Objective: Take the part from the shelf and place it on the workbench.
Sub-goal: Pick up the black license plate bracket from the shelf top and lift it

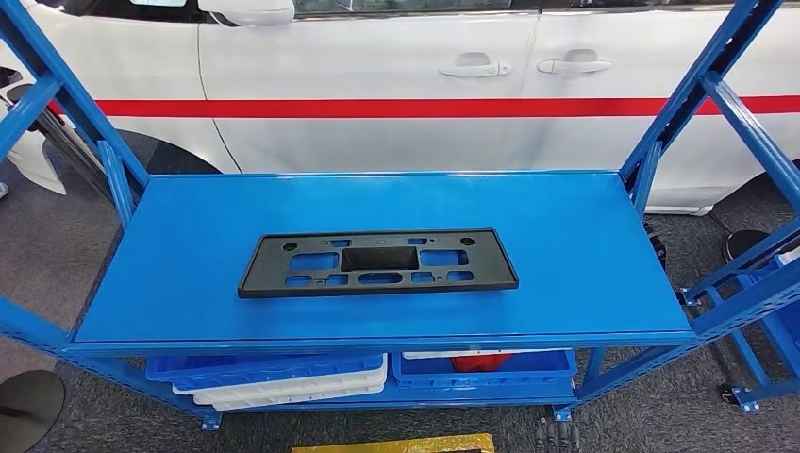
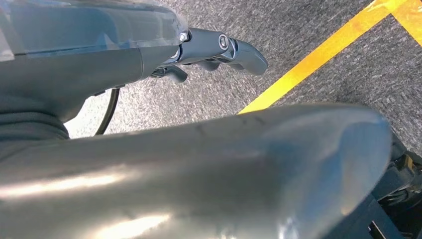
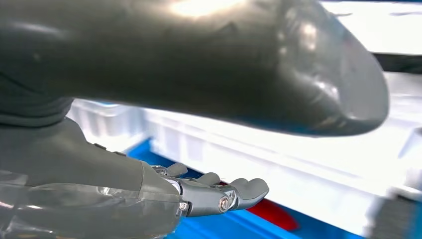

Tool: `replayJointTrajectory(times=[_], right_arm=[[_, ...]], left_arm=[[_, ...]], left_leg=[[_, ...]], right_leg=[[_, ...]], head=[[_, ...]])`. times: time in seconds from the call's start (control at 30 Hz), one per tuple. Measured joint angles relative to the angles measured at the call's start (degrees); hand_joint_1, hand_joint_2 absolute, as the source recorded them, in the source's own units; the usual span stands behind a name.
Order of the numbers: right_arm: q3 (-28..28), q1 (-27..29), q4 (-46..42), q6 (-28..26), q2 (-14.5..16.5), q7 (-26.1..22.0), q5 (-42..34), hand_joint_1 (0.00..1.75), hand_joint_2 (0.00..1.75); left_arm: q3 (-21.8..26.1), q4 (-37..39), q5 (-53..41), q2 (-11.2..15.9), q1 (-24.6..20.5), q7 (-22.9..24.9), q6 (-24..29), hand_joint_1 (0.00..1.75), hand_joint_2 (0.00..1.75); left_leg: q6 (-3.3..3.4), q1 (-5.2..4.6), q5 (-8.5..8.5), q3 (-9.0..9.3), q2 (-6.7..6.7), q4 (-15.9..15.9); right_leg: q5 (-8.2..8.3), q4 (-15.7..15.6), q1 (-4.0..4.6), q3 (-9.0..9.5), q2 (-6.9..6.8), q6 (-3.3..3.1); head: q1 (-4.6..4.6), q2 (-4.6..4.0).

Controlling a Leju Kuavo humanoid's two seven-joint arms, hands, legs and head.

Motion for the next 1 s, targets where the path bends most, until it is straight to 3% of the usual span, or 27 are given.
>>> replayJointTrajectory(times=[0.47, 1.0], right_arm=[[-5.5, -0.8, -2.0, 6.9, -2.4, -0.2, -8.4, 0.0, 0.0], [-4.8, -2.8, -5.4, 18.6, -2.9, 0.1, -15.2, 0.0, 0.0]], left_arm=[[0.0, 0.0, -0.2, 0.3, 0.1, 0.0, -0.5, 0.0, 0.0], [0.0, 0.0, -2.0, 0.6, -0.4, 1.0, -1.9, 0.0, 0.0]], left_leg=[[0.0, 0.0, 0.0, 0.01, 0.0, 0.0], [0.0, -0.01, 0.0, 0.0, 0.0, 0.0]], right_leg=[[0.01, 0.0, 0.01, 0.04, 0.0, 0.01], [0.01, 0.0, 0.0, 0.05, 0.0, 0.01]], head=[[0.0, 0.0], [0.0, 0.0]])
